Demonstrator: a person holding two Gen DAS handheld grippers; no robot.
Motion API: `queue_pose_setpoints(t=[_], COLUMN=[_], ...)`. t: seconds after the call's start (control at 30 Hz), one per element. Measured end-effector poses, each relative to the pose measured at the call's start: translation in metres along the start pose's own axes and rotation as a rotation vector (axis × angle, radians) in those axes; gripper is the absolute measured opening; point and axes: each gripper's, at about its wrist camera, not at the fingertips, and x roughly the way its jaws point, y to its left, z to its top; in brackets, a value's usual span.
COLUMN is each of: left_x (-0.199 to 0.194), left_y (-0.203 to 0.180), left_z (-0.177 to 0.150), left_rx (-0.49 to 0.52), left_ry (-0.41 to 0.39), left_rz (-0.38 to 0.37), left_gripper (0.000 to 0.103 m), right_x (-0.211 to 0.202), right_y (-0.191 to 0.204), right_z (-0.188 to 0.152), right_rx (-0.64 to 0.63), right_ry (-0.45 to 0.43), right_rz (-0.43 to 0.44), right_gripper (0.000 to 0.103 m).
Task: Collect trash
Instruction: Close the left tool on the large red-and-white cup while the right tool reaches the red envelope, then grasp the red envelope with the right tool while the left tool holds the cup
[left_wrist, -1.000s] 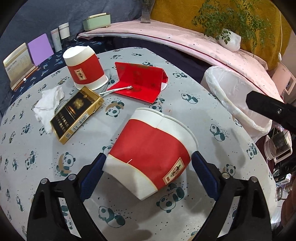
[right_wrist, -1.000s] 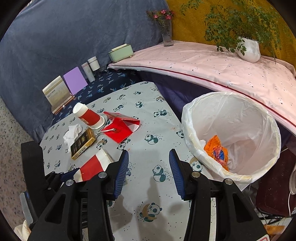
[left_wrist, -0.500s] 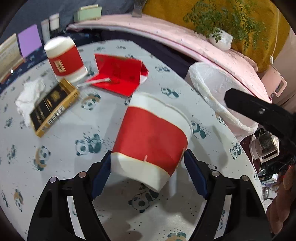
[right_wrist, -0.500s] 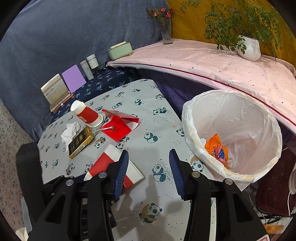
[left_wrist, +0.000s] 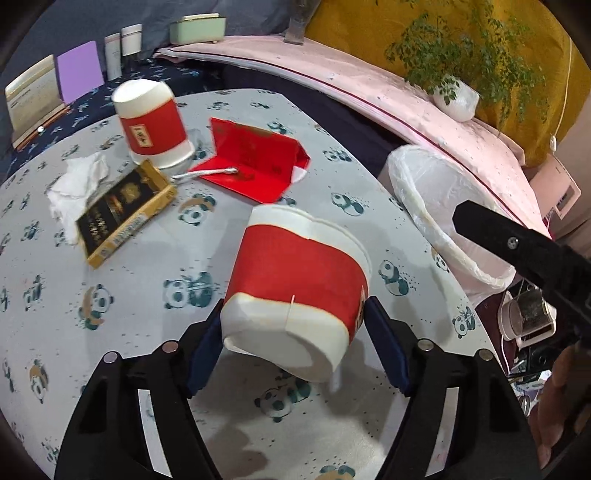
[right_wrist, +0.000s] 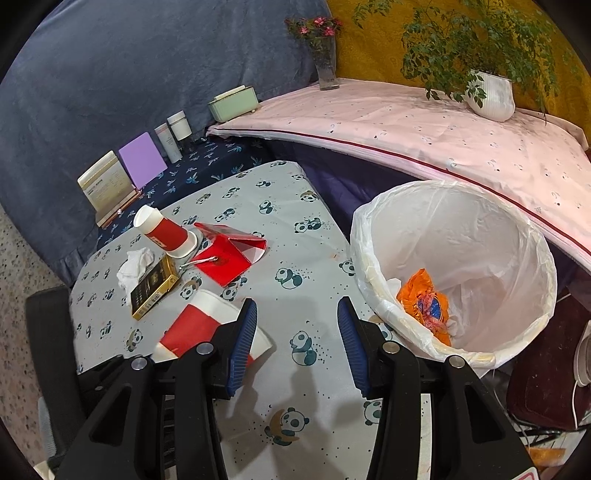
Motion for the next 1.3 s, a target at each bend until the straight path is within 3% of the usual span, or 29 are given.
queue_pose_setpoints(t=[0.43, 0.9, 1.0, 1.07, 1.13, 1.23, 1.3], left_x=[-0.053, -0.042, -0.038, -0.035, -0.033, -0.033, -0.034], left_y=[0.068, 0.104, 0.106, 0.106, 0.107, 0.104, 0.100], left_z=[0.025, 0.055, 0.056, 0.057, 0.057, 0.057, 0.057], left_rx=[-0.130, -0.188, -0.193, -0.196, -0.196, -0.193, -0.189], left_ry=[-0.111, -0.123, -0.114, -0.109, -0.104, -0.103, -0.104], left_rz=[0.101, 0.151, 0.152, 0.152, 0.151, 0.148, 0.143], left_gripper=[0.069, 0.069, 0.069, 0.069, 0.069, 0.069, 0.069], right_x=[0.056, 0.133, 0.144, 0.149, 0.148, 0.146, 0.138], right_y=[0.052, 0.083, 0.084, 0.084, 0.083, 0.081, 0.076], right_z=[0.024, 0.061, 0.060, 0.057, 0.055, 0.052, 0.050], right_rx=[-0.100, -0.241, -0.266, -0.277, -0.277, -0.276, -0.260], right_ry=[0.047, 0.100, 0.119, 0.136, 0.133, 0.142, 0.127], right_rz=[0.068, 0.055, 0.052, 0.055, 0.058, 0.069, 0.073], right_gripper=[0.045, 0.044, 0.040, 0.023, 0.021, 0.003, 0.003])
